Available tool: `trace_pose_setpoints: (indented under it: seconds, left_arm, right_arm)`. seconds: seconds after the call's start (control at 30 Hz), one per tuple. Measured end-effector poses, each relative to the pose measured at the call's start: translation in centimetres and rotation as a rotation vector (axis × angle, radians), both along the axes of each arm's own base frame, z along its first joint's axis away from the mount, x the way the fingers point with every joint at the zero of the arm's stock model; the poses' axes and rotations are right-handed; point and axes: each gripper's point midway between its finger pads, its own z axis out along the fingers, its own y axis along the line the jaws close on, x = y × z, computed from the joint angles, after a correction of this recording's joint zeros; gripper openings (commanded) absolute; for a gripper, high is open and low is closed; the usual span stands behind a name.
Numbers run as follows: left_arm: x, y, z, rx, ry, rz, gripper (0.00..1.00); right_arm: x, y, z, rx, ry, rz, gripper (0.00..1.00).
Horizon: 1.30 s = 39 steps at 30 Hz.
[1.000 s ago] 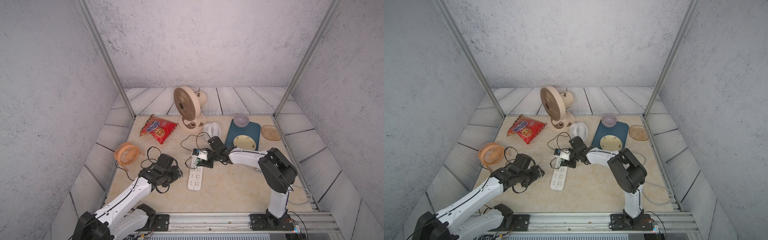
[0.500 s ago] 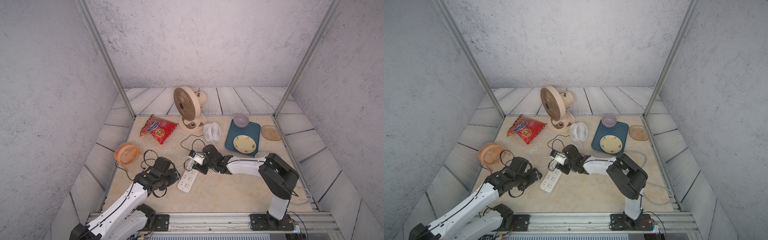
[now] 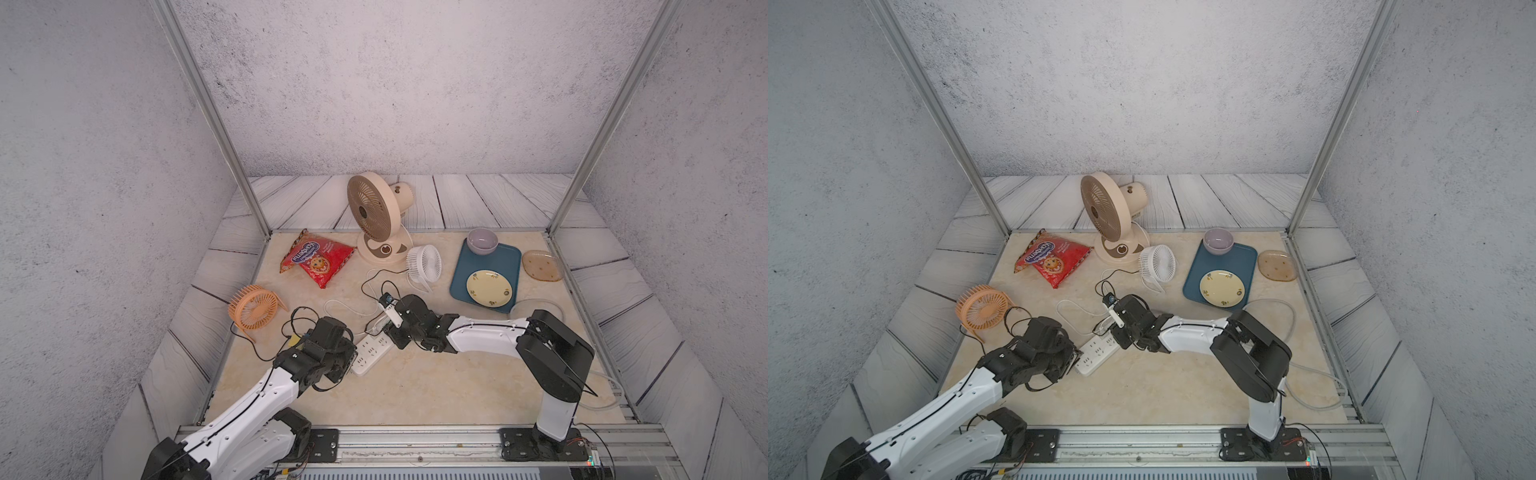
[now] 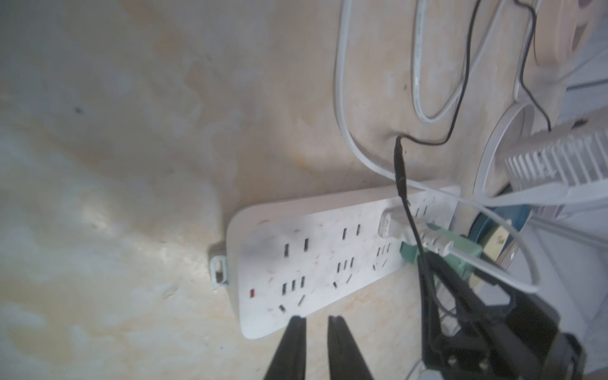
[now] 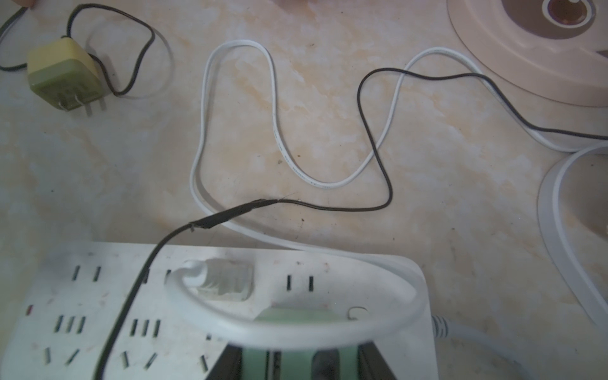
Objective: Unplug the desk fan from the power strip
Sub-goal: Adjust the socket at the center of the board.
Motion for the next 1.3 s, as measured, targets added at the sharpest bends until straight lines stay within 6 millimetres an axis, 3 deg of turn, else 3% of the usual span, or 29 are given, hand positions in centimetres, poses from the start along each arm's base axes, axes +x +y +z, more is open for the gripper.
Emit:
trace_pose_setpoints:
  seconds: [0.17, 0.33, 0.5, 0.63, 1.1, 1.3]
  left_arm:
    - [2.3, -2.4, -0.4, -0.1, 0.002, 0.046, 0.07]
    - [3.4, -3.8, -0.9, -0.161, 0.015, 0.065, 0.07]
    - [3.5, -4.0, -1.1, -0.19, 0.032, 0.094, 0.05]
    - [2.9, -3.8, -2.9, -0.181, 0.091, 0.122, 0.03]
    - [2.5, -3.9, -3.5, -0.204, 0.147, 0.161, 0.01]
    - [2.9, -5.9, -4.0, -0.272, 0.192, 0.119, 0.0]
  right_arm:
    - [0.0, 0.0, 0.0, 0.002, 0.008, -0.007, 0.0]
    - [0.0, 0.2, 0.0, 0.0, 0.012, -0.008, 0.0]
    - [-0.3, 0.3, 0.0, -0.004, 0.008, 0.008, 0.0]
    - [-0.5, 0.6, 0.1, -0.008, -0.003, 0.031, 0.0]
    - [-1.2, 0.1, 0.1, 0.052, -0.055, 0.043, 0.0]
    - [-1.3, -0.1, 0.1, 0.139, -0.083, 0.014, 0.0]
